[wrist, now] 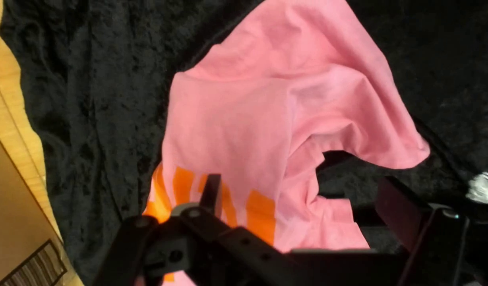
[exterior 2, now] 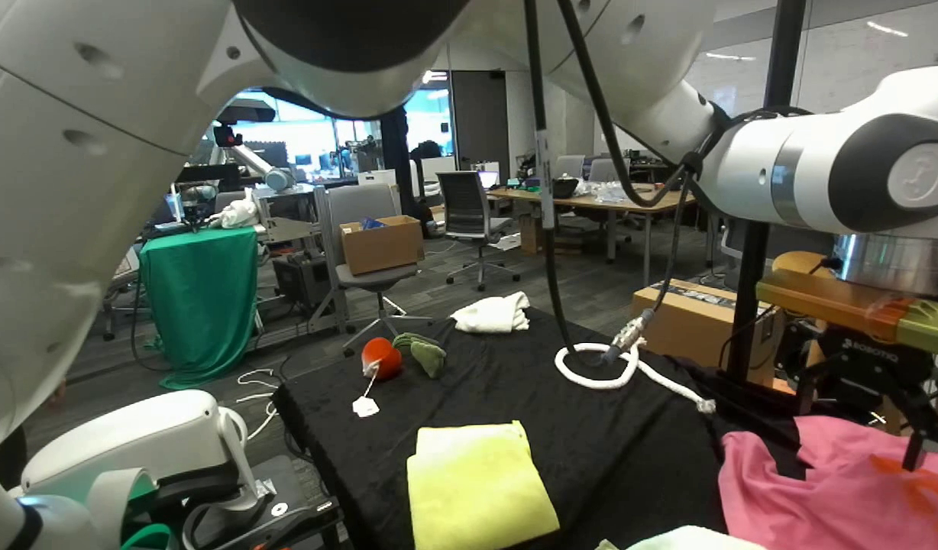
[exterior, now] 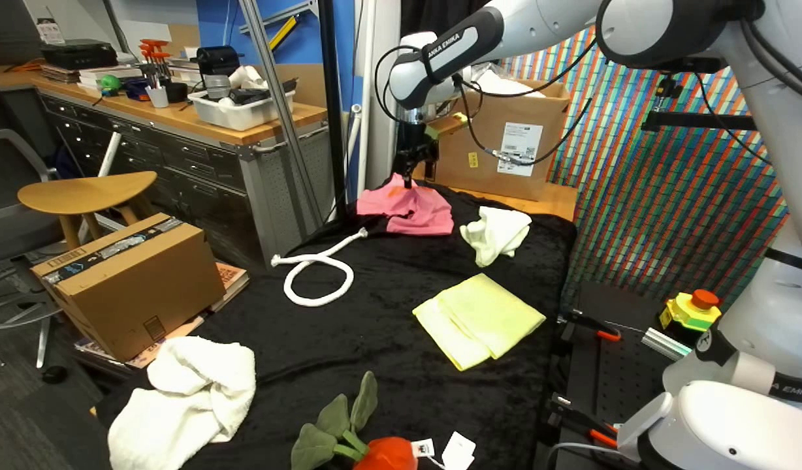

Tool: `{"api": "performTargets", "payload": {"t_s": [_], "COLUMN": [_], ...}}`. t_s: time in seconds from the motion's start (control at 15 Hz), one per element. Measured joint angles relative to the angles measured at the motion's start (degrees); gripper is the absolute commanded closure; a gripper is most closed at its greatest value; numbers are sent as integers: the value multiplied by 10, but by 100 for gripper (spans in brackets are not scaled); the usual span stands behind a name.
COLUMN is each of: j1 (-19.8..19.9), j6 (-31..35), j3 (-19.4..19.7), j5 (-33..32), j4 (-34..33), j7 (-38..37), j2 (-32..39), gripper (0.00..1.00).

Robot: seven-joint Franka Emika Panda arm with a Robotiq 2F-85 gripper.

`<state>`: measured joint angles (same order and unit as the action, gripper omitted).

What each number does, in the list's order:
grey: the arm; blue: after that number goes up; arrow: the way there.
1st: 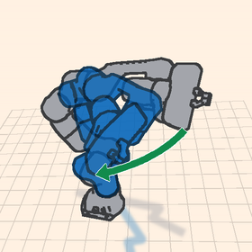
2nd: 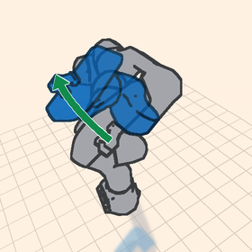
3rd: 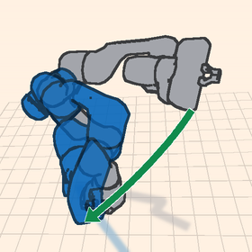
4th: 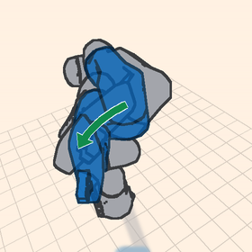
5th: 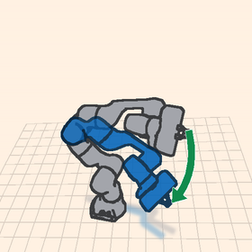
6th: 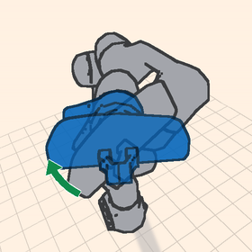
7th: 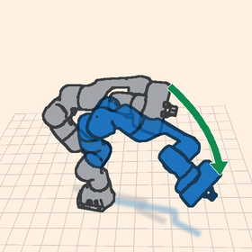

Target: Pile all the objects on the middle back of the table

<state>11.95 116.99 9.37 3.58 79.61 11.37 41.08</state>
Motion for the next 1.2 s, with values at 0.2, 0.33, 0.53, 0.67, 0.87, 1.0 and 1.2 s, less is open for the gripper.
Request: {"api": "performTargets", "payload": {"t_s": [0.2,0.33,0.53,0.67,0.87,1.0,1.2], "j1": [6,9,12,13,15,16,17], "j6": [-31,-48,-62,-66,-74,-79,-89], "j3": [0,1,2,3,4,4,4], "j5": [-13,-22,-34,-37,-42,-42,-42], "j4": [-37,-61,-95,-114,-137,-151,-167], "j7": [-21,-35,-55,-64,-74,-79,-83], "j2": [37,59,88,102,119,127,136], "gripper": [0,0,0,0,34,49,73]}}
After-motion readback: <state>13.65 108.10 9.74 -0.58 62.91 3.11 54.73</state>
